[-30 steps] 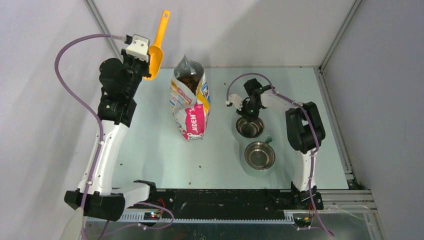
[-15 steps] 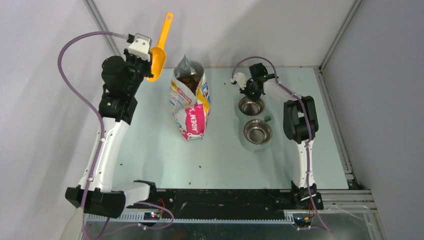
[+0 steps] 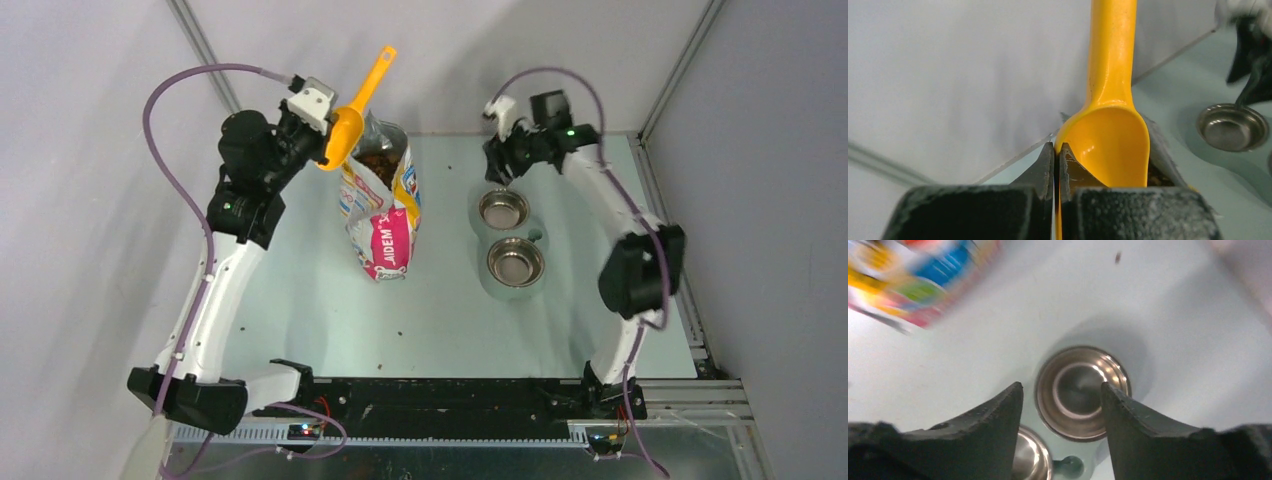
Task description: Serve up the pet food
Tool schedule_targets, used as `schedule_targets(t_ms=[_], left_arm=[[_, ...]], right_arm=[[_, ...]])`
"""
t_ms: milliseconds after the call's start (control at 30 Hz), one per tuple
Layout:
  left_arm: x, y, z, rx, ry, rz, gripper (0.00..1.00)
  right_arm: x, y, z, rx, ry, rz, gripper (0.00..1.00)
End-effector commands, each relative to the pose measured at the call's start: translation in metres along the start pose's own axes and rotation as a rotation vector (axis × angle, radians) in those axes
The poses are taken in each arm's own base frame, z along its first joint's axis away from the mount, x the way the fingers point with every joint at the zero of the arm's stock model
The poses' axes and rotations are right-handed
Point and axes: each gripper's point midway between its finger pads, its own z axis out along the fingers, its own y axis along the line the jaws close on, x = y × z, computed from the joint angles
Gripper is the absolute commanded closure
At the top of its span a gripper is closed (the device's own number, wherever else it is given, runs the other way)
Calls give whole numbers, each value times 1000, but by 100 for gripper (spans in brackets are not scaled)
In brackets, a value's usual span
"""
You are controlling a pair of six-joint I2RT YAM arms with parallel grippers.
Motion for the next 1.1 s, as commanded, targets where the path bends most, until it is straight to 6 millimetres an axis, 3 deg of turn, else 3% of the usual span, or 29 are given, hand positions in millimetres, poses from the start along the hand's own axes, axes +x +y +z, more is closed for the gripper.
schedule_targets(t_ms=[0, 100, 167, 333, 533, 733, 1067], left_arm=[[-30, -29, -1, 125, -90, 90, 100], [-28, -51, 8, 200, -93, 99, 100], [-27, -61, 14, 233, -94, 91, 100], [-26, -83, 26, 300, -89, 77, 100], [-30, -108, 34, 386, -95, 55, 100], [-34, -115, 39, 408, -108, 10, 100], [-21, -129, 43, 475, -56, -38, 100]], right_arm=[[-121, 58, -122, -120, -394, 144, 30], [-157, 95, -159, -311, -499, 194, 24], [-171, 115, -172, -412, -536, 220, 22], [-193, 147, -181, -554, -565, 253, 22], [-209, 152, -167, -594, -567, 260, 20], [-217, 151, -162, -623, -575, 273, 21], [-230, 146, -180, -726, -622, 295, 35]])
